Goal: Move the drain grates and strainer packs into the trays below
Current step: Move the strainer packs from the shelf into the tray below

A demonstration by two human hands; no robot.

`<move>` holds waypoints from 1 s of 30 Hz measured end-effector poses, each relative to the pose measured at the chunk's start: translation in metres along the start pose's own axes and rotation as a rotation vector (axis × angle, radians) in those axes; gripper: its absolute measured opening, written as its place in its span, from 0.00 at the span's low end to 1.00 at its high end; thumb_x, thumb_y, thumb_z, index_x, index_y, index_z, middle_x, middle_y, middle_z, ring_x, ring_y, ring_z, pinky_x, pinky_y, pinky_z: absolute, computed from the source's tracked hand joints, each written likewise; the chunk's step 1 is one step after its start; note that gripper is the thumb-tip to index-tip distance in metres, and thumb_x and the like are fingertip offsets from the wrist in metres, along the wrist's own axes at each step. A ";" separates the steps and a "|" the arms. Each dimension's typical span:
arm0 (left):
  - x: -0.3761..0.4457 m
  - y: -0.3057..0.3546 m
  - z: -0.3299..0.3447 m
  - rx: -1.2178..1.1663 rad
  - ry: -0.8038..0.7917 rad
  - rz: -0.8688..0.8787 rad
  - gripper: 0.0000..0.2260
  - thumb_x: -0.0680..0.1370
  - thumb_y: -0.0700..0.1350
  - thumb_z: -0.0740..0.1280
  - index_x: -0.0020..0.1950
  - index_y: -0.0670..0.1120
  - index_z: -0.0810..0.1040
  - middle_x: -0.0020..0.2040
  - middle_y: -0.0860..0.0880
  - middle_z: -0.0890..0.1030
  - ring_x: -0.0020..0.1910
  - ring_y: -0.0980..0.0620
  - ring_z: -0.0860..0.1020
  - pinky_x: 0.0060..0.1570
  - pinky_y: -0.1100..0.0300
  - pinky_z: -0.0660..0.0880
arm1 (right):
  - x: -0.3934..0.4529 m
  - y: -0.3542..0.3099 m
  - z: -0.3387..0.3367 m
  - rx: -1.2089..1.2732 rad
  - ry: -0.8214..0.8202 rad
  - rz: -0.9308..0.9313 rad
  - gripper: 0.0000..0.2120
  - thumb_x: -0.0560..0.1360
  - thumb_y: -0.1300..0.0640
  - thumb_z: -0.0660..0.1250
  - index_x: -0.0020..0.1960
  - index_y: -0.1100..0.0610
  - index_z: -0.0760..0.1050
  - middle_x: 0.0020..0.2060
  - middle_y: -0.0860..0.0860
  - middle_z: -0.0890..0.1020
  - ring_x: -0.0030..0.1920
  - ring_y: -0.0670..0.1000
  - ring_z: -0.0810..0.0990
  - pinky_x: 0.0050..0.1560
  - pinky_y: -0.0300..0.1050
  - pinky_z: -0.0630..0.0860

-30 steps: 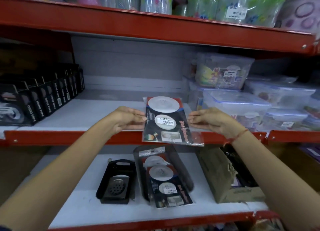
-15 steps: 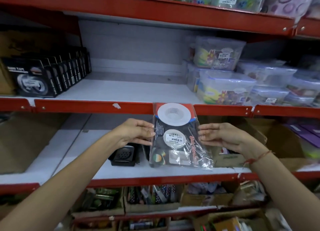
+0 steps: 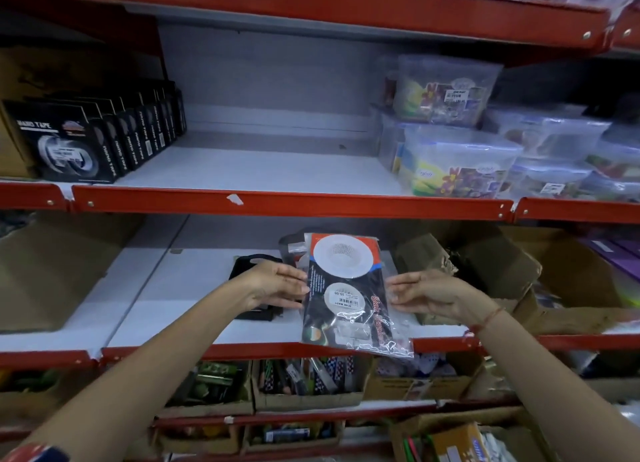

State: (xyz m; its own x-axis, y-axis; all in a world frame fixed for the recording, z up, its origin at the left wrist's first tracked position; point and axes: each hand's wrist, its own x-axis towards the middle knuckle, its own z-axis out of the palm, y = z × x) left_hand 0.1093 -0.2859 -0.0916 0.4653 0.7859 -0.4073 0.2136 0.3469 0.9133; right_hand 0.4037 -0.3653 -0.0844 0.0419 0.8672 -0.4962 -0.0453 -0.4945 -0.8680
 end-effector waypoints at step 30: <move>0.168 -0.036 -0.114 0.513 0.278 -0.034 0.05 0.75 0.33 0.67 0.49 0.35 0.79 0.43 0.43 0.79 0.41 0.46 0.78 0.37 0.56 0.79 | 0.222 -0.032 0.062 -1.193 0.300 -0.451 0.13 0.75 0.61 0.64 0.57 0.57 0.81 0.54 0.54 0.84 0.51 0.55 0.83 0.51 0.43 0.78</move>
State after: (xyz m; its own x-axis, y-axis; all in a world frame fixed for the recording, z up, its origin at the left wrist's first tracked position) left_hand 0.0819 -0.1077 -0.1927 0.2228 0.9075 -0.3560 0.6453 0.1364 0.7517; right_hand 0.3521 -0.1531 -0.1657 0.0474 0.9988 -0.0095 0.9306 -0.0476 -0.3630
